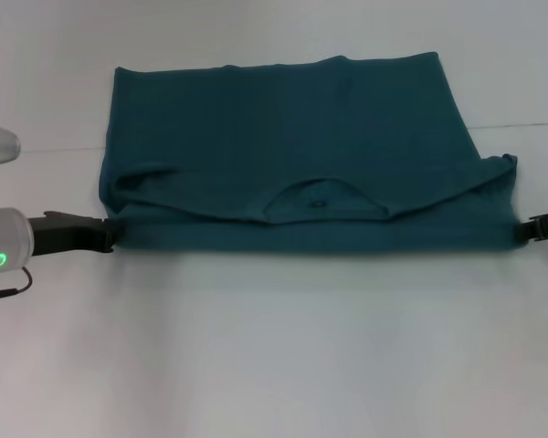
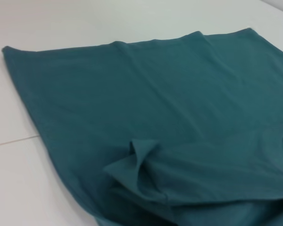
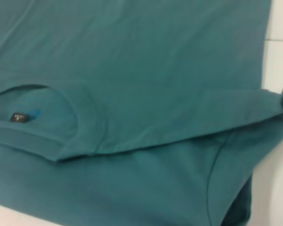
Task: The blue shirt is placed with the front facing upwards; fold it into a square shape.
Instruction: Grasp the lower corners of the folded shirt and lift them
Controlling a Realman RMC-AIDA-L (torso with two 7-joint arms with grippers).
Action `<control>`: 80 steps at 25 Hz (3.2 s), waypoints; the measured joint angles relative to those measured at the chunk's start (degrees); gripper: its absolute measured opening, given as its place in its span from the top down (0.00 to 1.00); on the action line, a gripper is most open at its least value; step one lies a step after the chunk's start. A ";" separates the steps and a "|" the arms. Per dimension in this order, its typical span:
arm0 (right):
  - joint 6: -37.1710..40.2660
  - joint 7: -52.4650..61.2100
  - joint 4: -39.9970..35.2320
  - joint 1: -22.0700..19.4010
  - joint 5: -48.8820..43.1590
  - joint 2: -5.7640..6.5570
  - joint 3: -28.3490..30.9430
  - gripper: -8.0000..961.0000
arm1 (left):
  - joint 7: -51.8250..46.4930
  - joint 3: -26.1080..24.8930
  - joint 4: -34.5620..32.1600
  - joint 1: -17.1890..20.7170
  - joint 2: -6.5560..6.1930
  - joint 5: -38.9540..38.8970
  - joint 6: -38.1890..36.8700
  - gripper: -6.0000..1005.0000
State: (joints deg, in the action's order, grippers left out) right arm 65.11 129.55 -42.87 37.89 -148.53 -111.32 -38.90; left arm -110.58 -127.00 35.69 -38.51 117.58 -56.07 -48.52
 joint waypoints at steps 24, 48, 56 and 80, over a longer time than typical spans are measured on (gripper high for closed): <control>13.70 1.64 -10.59 -2.05 6.86 2.08 8.22 0.96 | -12.57 -1.01 22.69 8.43 0.34 -0.26 -18.36 0.99; 20.38 4.87 -16.36 -3.37 6.93 2.96 6.23 0.96 | -12.64 -4.63 23.53 7.42 -1.16 -0.54 -24.71 0.99; 20.96 2.84 -16.33 -6.66 6.94 1.15 4.18 0.96 | -12.39 -4.76 26.72 11.04 0.27 -0.14 -28.16 0.99; 35.68 1.20 -20.81 -8.84 3.21 0.07 11.11 0.96 | -11.58 -9.63 32.28 16.64 1.73 -0.08 -44.80 0.99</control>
State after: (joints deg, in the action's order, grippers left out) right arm 100.79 130.75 -63.68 29.06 -145.32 -111.26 -27.80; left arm -122.16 -136.62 67.97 -21.87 119.31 -56.15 -93.32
